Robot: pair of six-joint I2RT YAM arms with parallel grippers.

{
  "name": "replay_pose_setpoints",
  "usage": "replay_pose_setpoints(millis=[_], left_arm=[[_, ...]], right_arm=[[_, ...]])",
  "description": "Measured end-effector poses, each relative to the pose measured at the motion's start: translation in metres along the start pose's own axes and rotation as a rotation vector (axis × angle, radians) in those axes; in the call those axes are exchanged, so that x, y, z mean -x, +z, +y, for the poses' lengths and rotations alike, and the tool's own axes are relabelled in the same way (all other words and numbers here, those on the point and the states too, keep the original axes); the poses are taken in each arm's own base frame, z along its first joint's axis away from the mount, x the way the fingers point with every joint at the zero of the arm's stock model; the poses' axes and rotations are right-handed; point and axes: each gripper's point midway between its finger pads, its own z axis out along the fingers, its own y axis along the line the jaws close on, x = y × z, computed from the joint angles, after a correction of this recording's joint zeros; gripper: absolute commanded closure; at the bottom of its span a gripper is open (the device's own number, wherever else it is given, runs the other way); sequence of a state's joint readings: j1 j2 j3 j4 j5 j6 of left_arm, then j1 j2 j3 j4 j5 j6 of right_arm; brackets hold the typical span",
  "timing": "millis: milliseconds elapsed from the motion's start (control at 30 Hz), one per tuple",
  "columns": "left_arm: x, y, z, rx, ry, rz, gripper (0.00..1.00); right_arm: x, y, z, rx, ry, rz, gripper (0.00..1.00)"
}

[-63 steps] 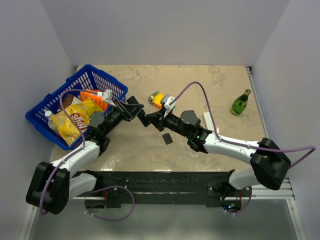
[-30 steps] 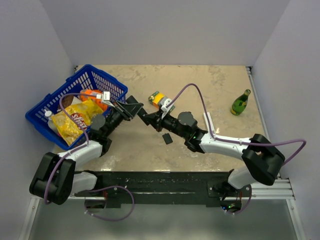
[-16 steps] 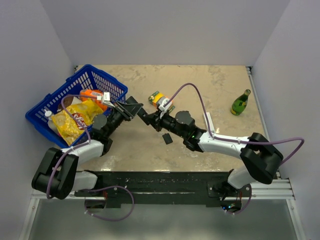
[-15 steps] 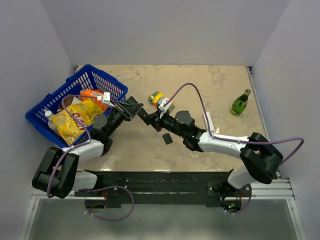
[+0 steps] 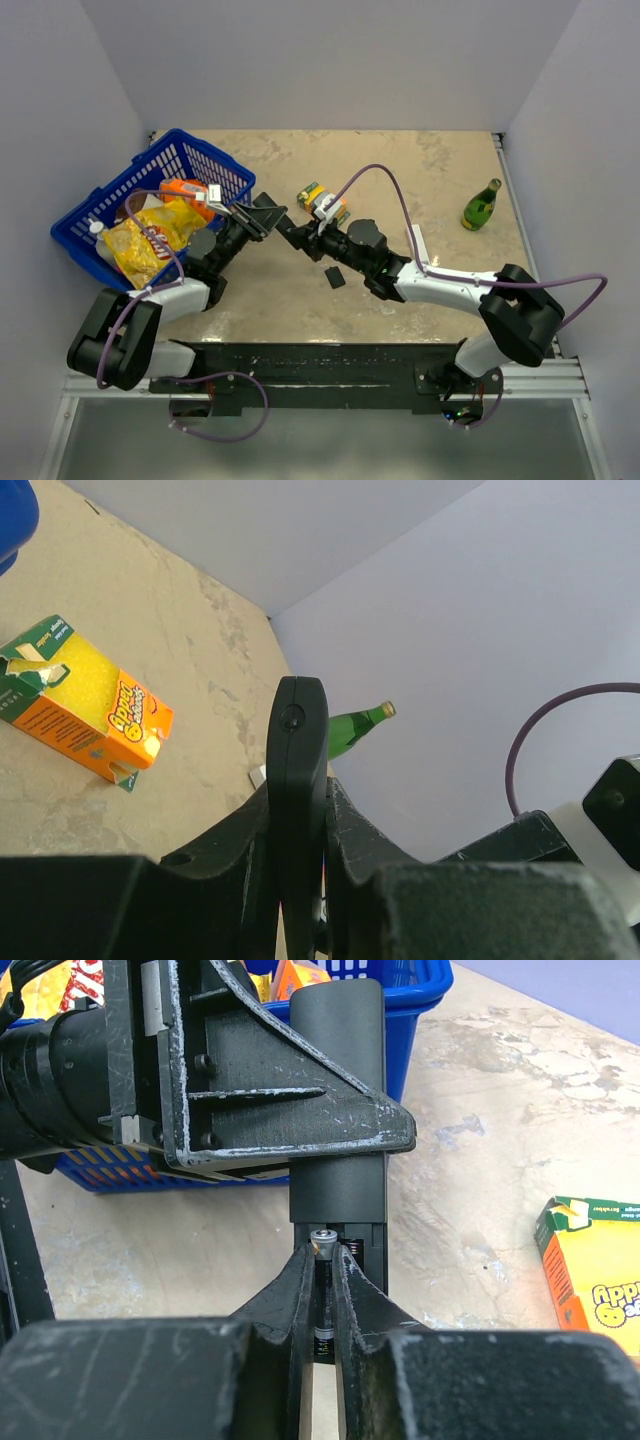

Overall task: Load the batteries into the remote control
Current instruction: Load the battery into the remote control.

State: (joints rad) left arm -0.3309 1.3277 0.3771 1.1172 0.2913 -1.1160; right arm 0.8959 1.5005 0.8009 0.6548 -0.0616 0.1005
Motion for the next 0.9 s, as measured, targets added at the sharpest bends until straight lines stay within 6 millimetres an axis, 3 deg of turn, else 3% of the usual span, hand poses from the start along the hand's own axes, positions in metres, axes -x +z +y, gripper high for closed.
replay_pose_setpoints(millis=[900], left_arm=[[-0.0020,0.0014,-0.0036,-0.012,-0.017,-0.002,1.00]], right_arm=[[0.0004,0.0003,0.0009,0.001,0.003,0.001,0.75]])
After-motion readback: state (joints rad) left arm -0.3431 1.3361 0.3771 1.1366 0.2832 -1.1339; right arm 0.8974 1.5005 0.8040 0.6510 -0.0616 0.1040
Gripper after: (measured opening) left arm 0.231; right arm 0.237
